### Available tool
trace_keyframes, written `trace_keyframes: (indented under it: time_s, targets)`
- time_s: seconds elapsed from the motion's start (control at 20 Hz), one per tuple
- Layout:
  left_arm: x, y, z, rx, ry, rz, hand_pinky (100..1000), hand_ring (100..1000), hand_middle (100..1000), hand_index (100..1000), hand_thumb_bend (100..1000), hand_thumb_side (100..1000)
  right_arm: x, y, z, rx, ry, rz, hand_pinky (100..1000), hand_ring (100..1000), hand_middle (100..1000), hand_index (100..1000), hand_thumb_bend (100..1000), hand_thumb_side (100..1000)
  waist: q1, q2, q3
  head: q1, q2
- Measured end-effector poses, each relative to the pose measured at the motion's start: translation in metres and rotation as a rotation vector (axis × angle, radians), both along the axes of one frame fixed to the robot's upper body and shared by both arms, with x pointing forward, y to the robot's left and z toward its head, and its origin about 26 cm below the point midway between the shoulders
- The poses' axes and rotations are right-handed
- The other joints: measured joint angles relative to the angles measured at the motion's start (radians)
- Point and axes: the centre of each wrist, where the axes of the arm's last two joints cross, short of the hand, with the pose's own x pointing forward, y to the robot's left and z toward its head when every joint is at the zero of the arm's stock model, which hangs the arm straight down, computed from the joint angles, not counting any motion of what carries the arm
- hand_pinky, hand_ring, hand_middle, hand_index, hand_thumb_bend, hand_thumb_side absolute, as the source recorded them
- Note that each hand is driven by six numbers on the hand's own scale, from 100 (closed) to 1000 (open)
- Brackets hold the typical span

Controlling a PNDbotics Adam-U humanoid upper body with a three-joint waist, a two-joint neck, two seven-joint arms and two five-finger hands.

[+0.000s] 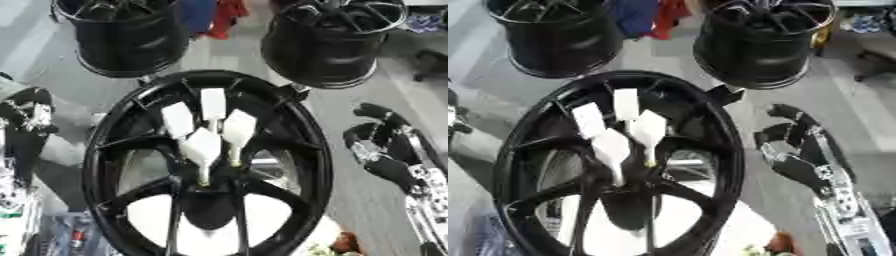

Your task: Pull the pin out of the wheel hub.

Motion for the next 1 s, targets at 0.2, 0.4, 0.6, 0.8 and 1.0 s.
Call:
trace_keyframes:
  time_s: [0.2, 0.4, 0.6, 0.8, 1.0]
  targets:
    - [0.0, 0.0, 0.0, 0.0, 0.0, 0.0, 433, 632, 678, 756, 310, 588, 0.0, 0.0, 0.0, 0.0, 0.0, 0.0, 644, 643, 762, 833, 315, 119, 0.0, 0.0, -0.001, 0.0, 0.0]
    - [0.0, 0.004, 0.004, 0.019, -0.007, -0.004, 435, 634, 680, 758, 315, 574, 0.0, 0.0, 0.0, 0.0, 0.0, 0.0, 644, 643, 761, 833, 315, 119, 0.003, -0.002, -0.006, 0.0, 0.0]
    - [0.003, 0.017, 0.023, 0.098, -0.05, -0.022, 444, 638, 686, 767, 327, 535, 0.0, 0.0, 0.0, 0.0, 0.001, 0.001, 645, 643, 760, 833, 315, 119, 0.008, -0.008, -0.011, 0.001, 0.0]
    - [0.009, 0.036, 0.068, 0.288, -0.129, -0.1, 468, 648, 697, 783, 346, 504, 0.0, 0.0, 0.0, -0.001, 0.002, 0.004, 645, 643, 760, 833, 316, 119, 0.017, -0.01, -0.023, 0.003, 0.0]
    - [0.016, 0.047, 0.126, 0.565, -0.208, -0.264, 520, 662, 709, 799, 356, 463, 0.0, 0.0, 0.0, -0.004, 0.003, 0.011, 645, 642, 759, 833, 315, 118, 0.026, -0.013, -0.038, 0.014, 0.0]
